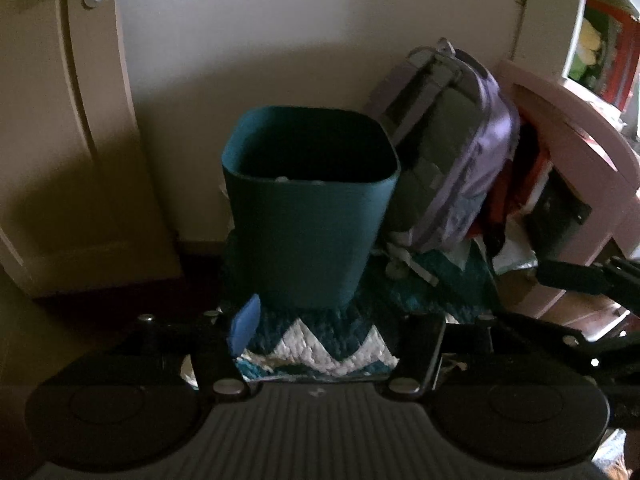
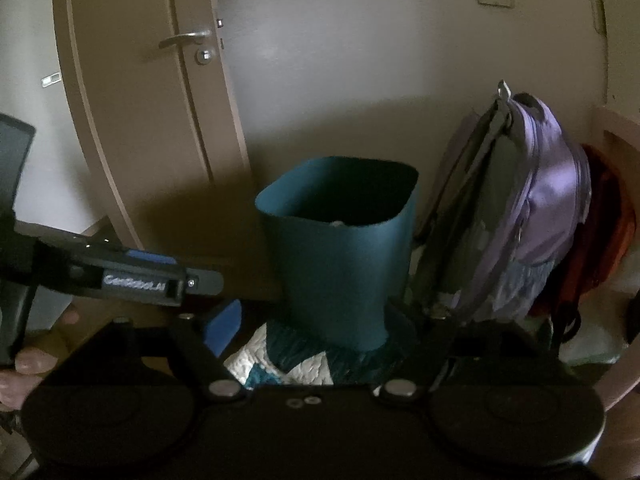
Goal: Collect trash
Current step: 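Lower both tools from the wastebasket toward the remaining floor trash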
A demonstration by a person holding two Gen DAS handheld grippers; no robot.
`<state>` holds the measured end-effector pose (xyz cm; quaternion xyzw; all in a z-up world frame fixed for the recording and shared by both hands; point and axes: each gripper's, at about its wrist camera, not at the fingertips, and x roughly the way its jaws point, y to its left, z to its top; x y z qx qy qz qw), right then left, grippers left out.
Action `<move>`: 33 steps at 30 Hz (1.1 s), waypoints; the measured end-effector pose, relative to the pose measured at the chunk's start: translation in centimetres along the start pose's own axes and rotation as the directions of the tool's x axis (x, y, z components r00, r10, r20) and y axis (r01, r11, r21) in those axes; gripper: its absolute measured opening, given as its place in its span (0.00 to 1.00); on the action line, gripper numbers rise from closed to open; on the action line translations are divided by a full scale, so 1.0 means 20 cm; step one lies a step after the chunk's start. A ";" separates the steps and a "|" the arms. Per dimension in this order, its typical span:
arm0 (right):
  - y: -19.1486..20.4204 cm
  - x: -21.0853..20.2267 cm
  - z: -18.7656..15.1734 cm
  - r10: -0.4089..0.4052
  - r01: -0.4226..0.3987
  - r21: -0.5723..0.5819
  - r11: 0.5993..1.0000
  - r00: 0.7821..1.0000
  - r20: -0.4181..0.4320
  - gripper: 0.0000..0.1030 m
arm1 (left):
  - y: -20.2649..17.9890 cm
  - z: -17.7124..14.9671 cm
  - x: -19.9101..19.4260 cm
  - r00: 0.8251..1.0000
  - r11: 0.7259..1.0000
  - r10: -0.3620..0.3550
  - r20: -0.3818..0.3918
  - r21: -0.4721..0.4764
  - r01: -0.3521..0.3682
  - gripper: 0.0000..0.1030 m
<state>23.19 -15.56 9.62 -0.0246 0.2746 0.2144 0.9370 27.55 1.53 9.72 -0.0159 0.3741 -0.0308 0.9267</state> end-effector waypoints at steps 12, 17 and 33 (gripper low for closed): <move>-0.05 0.07 -0.35 0.007 -0.004 0.055 0.998 0.999 -0.044 0.86 | -0.04 -0.38 0.08 1.000 0.999 0.022 -0.009 0.027 -0.022 0.77; -0.14 0.21 -0.55 0.025 -0.015 0.104 0.994 0.994 -0.102 0.91 | -0.02 -0.53 0.29 0.996 0.999 0.044 -0.084 0.010 -0.043 0.78; -0.51 0.96 -1.12 -0.058 0.163 0.259 0.952 0.927 -0.371 0.97 | 0.11 -1.04 1.24 0.921 0.973 0.055 -0.386 -0.187 -0.137 0.95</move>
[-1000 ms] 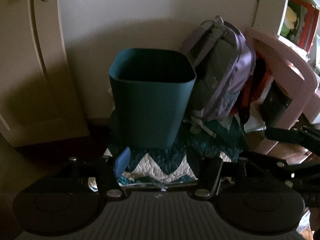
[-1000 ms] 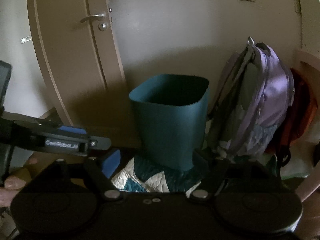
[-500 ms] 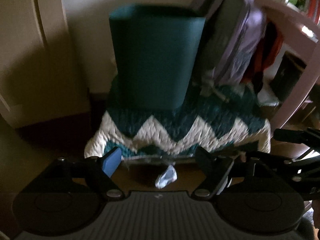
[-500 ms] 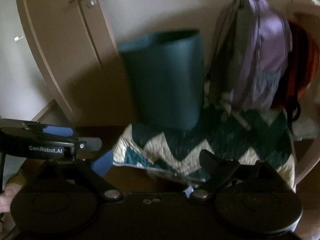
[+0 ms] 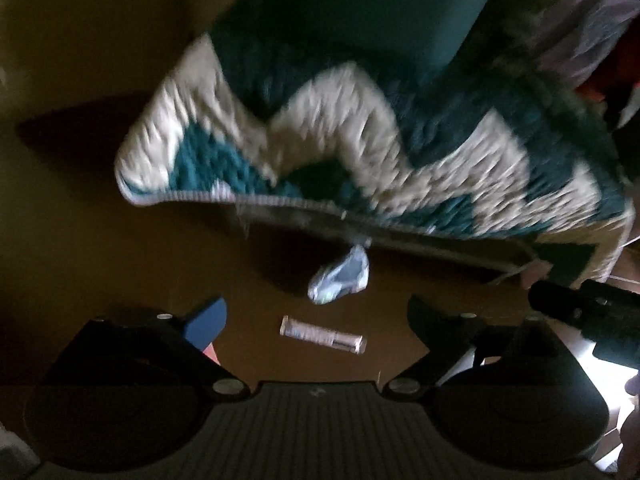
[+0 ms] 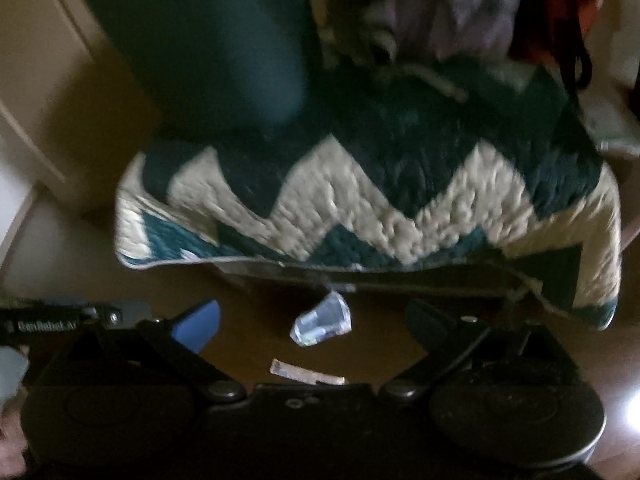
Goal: Collect trash
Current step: 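Lower both tools from the wastebasket toward the remaining floor trash, then grasp the barcode snack bar wrapper with the left gripper while the right gripper grasps the clear plastic wrapper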
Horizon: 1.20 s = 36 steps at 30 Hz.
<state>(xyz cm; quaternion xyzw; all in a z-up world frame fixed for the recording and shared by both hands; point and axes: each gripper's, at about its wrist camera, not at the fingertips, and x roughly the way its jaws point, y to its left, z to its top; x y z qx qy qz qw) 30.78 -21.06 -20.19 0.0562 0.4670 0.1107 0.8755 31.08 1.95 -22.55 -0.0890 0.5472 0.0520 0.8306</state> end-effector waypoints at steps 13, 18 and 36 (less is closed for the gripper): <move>-0.09 0.76 -0.11 -0.067 0.105 0.193 0.976 0.979 -0.191 0.91 | 0.08 -0.12 0.88 0.935 0.973 0.052 -0.351 -0.192 -0.126 0.95; -0.09 1.03 -0.13 -0.088 0.128 0.152 0.980 0.965 -0.247 0.87 | 0.10 -0.18 1.19 0.890 0.958 0.064 -0.451 -0.222 -0.181 0.95; -0.16 1.73 -0.22 0.025 0.087 0.395 0.915 0.962 -0.271 0.73 | 0.23 -0.29 1.75 0.844 0.937 -0.001 -0.536 -0.295 -0.186 0.95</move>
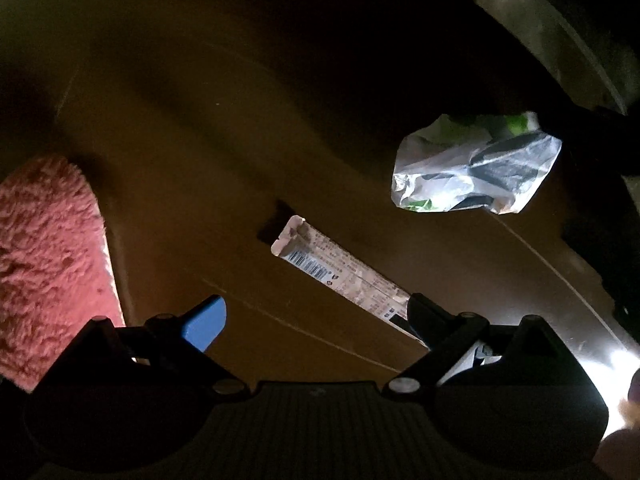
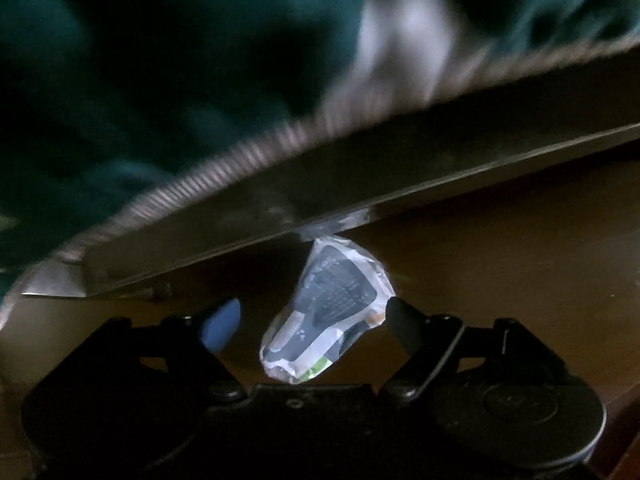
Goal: Collect trash
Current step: 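Grasp the barcode snack bar wrapper with the left gripper while the right gripper grasps the clear plastic wrapper, then lift the snack bar wrapper and plastic wrapper up over the wastebasket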
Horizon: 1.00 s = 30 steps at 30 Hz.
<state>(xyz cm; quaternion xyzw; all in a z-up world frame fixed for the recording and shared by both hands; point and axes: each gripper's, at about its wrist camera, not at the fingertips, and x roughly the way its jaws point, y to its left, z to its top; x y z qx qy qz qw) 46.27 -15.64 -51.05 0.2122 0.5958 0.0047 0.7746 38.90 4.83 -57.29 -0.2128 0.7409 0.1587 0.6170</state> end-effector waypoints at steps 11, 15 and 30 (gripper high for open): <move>-0.07 0.15 0.03 -0.012 0.010 -0.016 1.000 0.995 -0.095 0.10 | -0.03 0.00 0.14 0.997 0.998 -0.026 -0.066 -0.062 0.021 0.95; -0.12 0.07 0.05 -0.047 0.028 -0.189 0.982 0.995 -0.094 0.02 | -0.06 0.01 0.18 0.997 0.995 -0.031 -0.067 -0.100 0.025 0.94; -0.40 -0.10 0.01 -0.120 0.071 -0.312 0.947 0.982 -0.142 0.01 | -0.15 0.06 0.26 0.998 0.994 0.003 -0.065 -0.112 -0.010 0.66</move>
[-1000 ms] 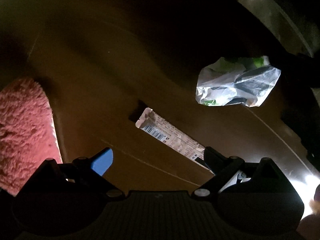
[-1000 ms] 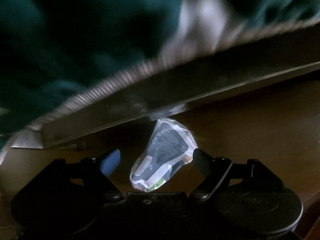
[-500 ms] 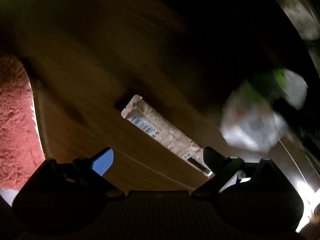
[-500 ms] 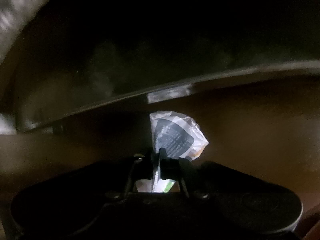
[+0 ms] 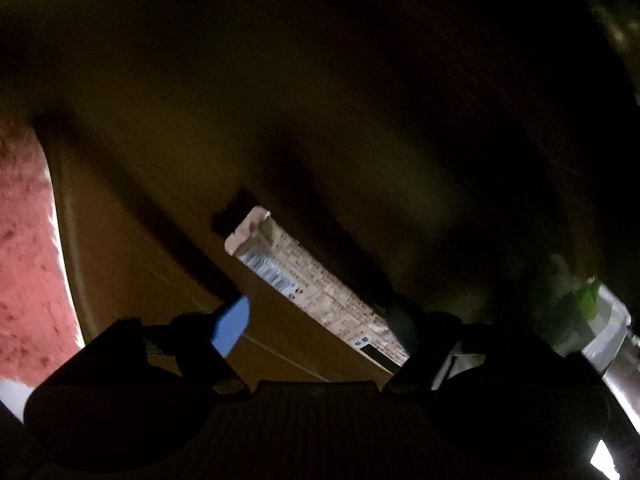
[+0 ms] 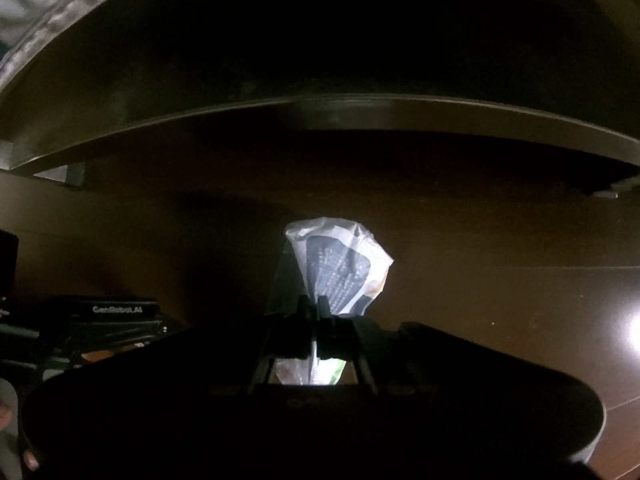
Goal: Collect trash
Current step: 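Lift the snack bar wrapper and plastic wrapper up over the wastebasket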
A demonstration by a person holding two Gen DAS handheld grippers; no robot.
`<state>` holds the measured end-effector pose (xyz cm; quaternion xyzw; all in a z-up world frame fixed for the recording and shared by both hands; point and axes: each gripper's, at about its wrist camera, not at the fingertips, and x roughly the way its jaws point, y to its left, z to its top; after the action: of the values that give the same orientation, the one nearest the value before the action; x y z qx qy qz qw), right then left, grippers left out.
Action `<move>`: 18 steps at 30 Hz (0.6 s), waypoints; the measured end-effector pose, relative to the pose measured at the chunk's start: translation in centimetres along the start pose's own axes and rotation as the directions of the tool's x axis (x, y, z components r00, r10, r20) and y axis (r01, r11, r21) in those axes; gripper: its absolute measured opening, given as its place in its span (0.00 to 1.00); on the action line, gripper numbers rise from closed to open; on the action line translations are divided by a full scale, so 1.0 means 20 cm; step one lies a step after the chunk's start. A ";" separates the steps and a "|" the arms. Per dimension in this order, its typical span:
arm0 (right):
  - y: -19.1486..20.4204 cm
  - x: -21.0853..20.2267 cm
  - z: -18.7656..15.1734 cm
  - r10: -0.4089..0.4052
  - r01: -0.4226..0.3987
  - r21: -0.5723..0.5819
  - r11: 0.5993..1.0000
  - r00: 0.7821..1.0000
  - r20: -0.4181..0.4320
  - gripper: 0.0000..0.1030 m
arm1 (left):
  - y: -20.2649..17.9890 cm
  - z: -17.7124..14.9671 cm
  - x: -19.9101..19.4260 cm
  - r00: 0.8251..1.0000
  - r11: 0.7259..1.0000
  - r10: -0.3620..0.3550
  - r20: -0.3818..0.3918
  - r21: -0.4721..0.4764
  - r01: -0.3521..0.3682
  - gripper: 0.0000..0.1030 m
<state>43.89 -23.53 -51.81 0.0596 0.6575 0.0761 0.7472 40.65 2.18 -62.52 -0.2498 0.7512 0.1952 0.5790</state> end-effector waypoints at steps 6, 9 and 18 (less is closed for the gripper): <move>0.05 -0.01 0.00 -0.007 0.005 -0.079 0.997 1.000 -0.021 0.01 | -0.08 -0.03 -0.07 1.000 0.999 0.008 0.015 0.050 -0.009 0.33; 0.05 0.00 -0.05 -0.013 0.009 -0.114 0.993 0.999 -0.030 0.01 | -0.06 -0.03 -0.08 1.000 0.998 -0.002 0.019 0.068 0.000 0.28; 0.19 -0.14 -0.12 -0.018 0.011 -0.237 0.972 0.999 -0.029 0.00 | -0.03 -0.08 -0.17 0.996 0.989 0.067 0.059 0.128 -0.074 0.24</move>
<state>40.99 -20.41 -48.78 -0.0358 0.6557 0.1493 0.7392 40.43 1.18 -58.78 -0.1795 0.7546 0.1731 0.6070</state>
